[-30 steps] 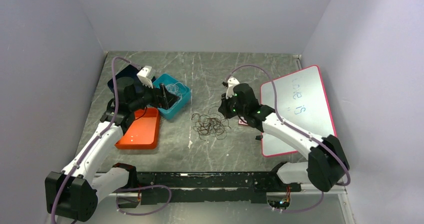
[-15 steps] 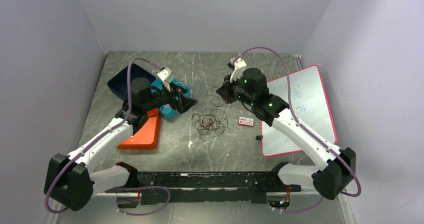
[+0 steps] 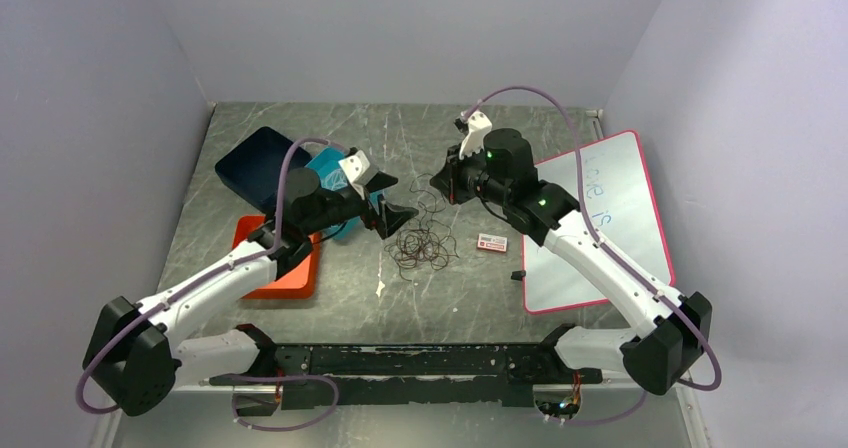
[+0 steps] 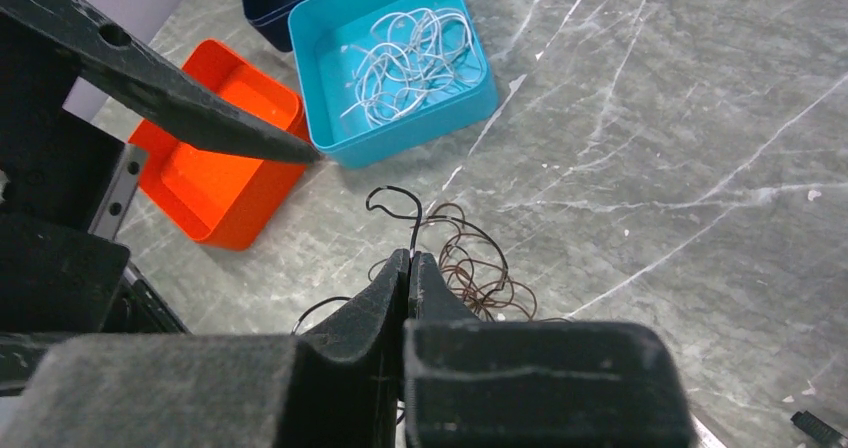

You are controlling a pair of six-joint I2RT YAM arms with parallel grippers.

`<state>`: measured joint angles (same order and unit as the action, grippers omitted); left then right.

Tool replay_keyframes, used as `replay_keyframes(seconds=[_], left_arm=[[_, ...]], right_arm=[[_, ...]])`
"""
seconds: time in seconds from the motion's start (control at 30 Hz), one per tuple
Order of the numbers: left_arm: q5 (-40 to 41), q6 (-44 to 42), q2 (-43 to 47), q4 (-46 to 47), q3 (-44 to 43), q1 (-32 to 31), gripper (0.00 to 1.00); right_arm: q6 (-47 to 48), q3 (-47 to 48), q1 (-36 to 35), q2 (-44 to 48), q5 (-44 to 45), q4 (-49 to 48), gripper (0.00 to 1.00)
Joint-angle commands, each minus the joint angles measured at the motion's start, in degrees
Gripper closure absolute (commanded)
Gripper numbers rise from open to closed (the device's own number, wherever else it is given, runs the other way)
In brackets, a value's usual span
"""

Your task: Untangle the cables

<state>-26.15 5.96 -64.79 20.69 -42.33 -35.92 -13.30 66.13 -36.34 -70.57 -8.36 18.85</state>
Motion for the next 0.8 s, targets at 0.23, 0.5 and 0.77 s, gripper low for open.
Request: replay_keyframes(seconds=[0.23,0.5,0.77], left_arm=[[5.3,-6.4,-3.4,2.8,-2.3,-3.4,0.08],[8.9,-3.7,-5.1,10.0,-0.9,-4.2,0.08],[9.1,-1.4,-10.1,16.2,-2.4,-4.2,0.14]], right_arm=[[-2.1,5.6,0.4,-1.6,-3.7,1.3,1.0],[-3.6,5.9,0.4,-2.0,-5.9,0.9,1.0],[-6.0,6.1,0.3,-1.6,-8.0,-0.3,1.0]])
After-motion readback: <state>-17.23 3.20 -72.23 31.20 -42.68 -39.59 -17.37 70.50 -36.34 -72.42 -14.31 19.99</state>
